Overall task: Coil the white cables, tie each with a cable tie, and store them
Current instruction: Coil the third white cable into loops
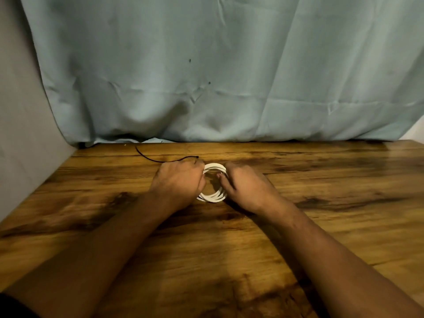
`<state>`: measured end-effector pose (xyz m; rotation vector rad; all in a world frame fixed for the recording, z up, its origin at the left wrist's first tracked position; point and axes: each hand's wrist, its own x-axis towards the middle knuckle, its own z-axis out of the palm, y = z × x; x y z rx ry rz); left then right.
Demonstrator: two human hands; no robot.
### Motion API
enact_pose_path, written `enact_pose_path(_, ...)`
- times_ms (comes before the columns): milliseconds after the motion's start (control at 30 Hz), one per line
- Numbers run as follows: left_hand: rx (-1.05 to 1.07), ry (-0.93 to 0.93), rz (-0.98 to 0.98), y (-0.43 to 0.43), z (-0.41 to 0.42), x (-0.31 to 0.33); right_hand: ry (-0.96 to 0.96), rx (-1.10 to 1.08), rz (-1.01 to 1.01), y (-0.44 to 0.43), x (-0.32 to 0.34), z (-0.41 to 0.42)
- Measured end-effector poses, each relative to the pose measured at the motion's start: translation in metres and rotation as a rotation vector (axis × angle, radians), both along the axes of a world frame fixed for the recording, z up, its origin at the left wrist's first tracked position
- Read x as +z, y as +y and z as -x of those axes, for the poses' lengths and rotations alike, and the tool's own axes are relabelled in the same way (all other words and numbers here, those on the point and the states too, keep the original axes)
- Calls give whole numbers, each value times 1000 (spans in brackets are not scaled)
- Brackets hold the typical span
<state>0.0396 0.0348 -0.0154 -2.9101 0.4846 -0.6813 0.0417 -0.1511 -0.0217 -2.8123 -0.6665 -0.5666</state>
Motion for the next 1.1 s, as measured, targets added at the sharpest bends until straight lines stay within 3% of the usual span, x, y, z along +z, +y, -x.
enact_pose_path(200, -214, 171, 143, 14, -4, -3, -108, -50, 92, -3, -11, -4)
enact_pose_path(467, -396, 239, 360, 10, 1, -11, -186, -78, 133, -8, -12, -11)
enact_pose_path(867, -474, 425, 701, -19, 16, -13, -82, -48, 35, -13, -11, -16)
enact_pose_path(1100, -368, 276, 453, 11, -3, -13, 36, 83, -152, -19, -10, -20)
